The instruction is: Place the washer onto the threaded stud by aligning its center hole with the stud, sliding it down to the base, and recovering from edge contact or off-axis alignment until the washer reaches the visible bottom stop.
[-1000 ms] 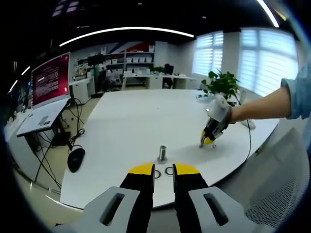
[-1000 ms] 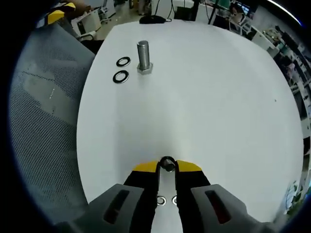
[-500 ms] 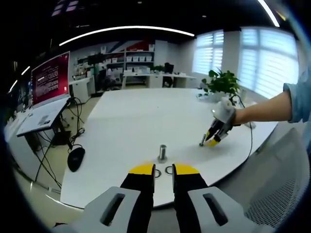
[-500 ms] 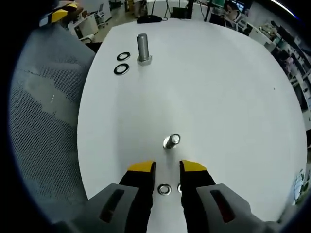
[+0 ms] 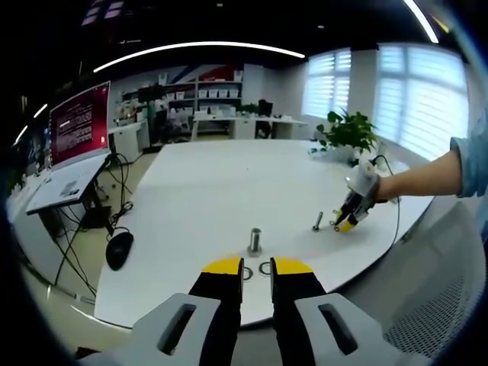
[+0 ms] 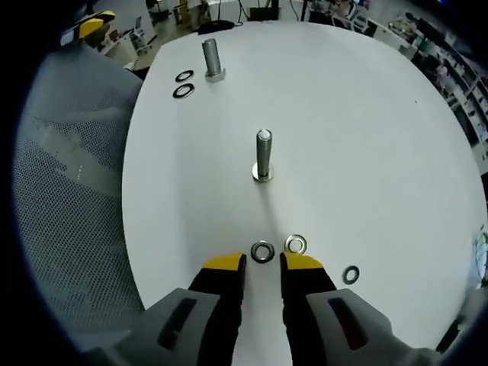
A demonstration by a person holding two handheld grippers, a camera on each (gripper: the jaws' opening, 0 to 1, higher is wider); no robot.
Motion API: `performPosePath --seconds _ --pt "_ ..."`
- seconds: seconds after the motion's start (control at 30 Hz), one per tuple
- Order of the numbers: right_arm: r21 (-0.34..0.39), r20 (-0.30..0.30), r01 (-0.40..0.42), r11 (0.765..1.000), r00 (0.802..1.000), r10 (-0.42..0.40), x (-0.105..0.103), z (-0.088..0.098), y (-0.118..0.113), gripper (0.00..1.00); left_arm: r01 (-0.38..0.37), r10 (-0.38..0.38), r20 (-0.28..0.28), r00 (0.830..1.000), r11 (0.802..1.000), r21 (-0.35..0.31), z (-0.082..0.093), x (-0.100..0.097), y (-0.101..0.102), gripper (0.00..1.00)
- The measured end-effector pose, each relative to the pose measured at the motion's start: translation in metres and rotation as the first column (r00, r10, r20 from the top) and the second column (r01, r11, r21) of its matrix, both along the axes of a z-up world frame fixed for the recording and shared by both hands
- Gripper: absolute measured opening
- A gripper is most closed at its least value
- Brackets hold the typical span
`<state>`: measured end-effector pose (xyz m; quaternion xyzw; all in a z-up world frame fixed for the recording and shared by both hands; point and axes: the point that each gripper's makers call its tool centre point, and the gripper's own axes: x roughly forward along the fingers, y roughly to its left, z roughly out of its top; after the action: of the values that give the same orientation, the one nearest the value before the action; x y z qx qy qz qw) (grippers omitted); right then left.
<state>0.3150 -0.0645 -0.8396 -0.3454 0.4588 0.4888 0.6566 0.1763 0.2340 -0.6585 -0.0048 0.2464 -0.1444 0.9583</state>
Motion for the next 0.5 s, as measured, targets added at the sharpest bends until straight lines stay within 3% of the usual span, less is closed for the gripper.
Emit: performPosePath --seconds 0.5 --pt "-0.004 0.008 0.005 1.000 1.000 -0.005 -0.0011 0.0007 0.0050 0.14 0.001 -0.001 0.002 1.000 1.000 -0.001 0.0005 -0.0003 -0.0004 0.11"
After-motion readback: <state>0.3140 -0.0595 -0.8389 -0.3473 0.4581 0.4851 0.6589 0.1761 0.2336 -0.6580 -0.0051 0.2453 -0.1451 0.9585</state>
